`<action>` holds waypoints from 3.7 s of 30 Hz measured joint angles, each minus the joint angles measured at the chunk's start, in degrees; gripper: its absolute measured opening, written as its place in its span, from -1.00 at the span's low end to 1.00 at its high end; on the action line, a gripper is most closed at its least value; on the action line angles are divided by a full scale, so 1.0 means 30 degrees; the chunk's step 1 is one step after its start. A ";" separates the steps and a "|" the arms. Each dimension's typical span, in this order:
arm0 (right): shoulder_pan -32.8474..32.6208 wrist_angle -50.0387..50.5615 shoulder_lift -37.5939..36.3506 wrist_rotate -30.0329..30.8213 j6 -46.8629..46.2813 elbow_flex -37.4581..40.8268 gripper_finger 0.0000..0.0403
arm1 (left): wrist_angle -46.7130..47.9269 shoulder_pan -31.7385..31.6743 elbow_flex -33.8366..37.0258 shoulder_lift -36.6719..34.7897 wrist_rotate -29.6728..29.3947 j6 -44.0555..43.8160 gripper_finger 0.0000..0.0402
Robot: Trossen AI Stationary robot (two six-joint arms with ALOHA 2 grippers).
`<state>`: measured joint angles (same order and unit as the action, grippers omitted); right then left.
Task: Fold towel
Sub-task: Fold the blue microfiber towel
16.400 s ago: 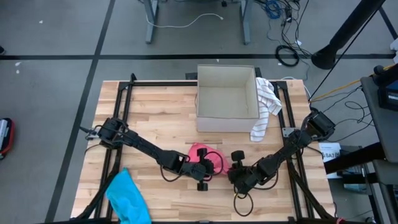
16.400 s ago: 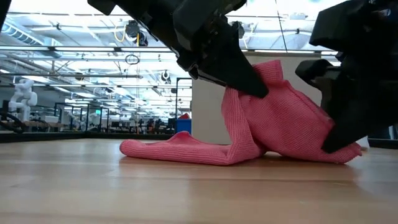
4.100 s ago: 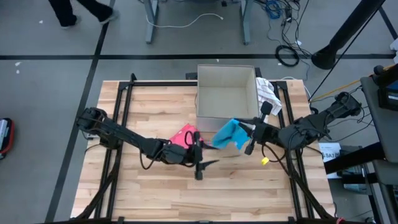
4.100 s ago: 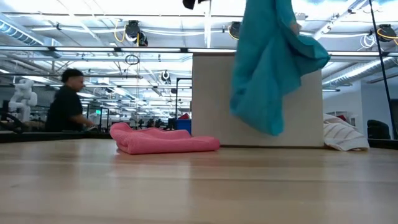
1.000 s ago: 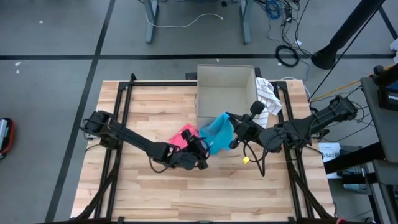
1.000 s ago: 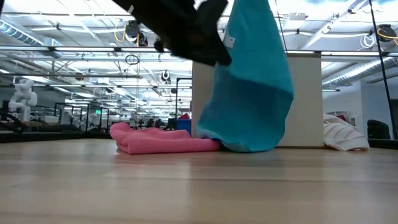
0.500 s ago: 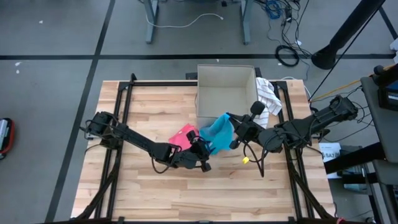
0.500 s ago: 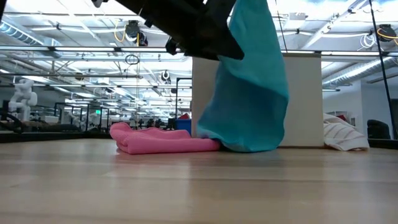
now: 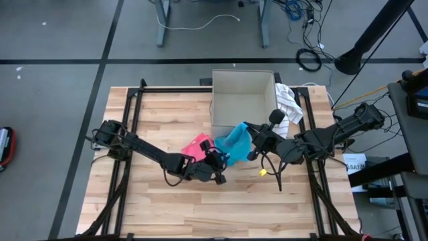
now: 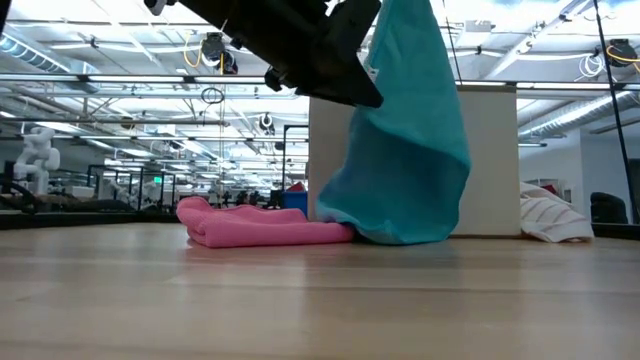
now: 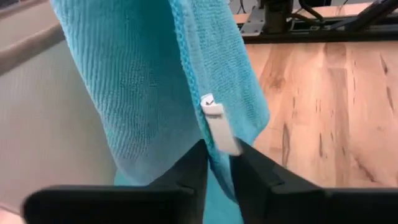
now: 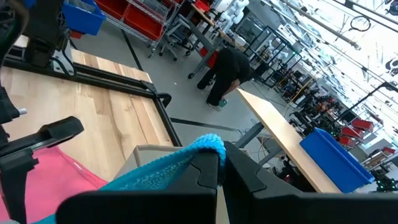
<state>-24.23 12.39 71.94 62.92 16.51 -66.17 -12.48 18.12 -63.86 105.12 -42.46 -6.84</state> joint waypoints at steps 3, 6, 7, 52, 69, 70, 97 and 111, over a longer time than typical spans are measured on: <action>-0.0224 0.0095 0.0000 0.0000 -0.0002 0.0000 -1.00 | -0.0002 0.0190 0.0000 -0.0010 0.0026 0.0921 -0.90; -0.0587 0.0367 -0.0021 0.0000 -0.0006 0.0000 -1.00 | 0.0091 0.0698 0.0007 -0.0451 0.0160 0.2147 -0.97; -0.0768 0.0587 -0.0076 -0.0007 -0.0128 0.0000 -1.00 | 0.0085 0.0932 0.0007 -0.0780 0.0162 0.2587 -0.98; -0.1080 1.6948 -0.0308 -0.9041 -1.1356 -0.0656 -1.00 | 0.9581 -0.0705 0.0005 -0.6180 0.2882 0.8025 -1.00; -0.2335 0.9393 0.1399 -1.3765 -1.1699 0.5662 -1.00 | 1.1027 0.0555 0.0007 -0.4883 0.8005 0.6415 -1.00; -0.2444 0.8985 0.1398 -1.3985 -1.1779 0.5871 -1.00 | 1.0768 0.0672 0.0002 -0.4759 0.8115 0.6400 -1.00; -0.4212 0.3974 0.4889 -1.8828 -1.1947 0.6805 -1.00 | 1.0352 0.1148 -0.0040 -0.1535 0.9889 0.7465 -1.00; -0.4197 0.2708 0.5799 -1.9438 -1.1768 0.6790 -1.00 | 1.8132 0.1670 -0.5712 -0.1566 0.8394 1.0723 -1.00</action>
<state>-36.82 20.51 89.34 4.60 -18.80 -45.80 41.92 23.13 -80.99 100.42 -17.27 25.33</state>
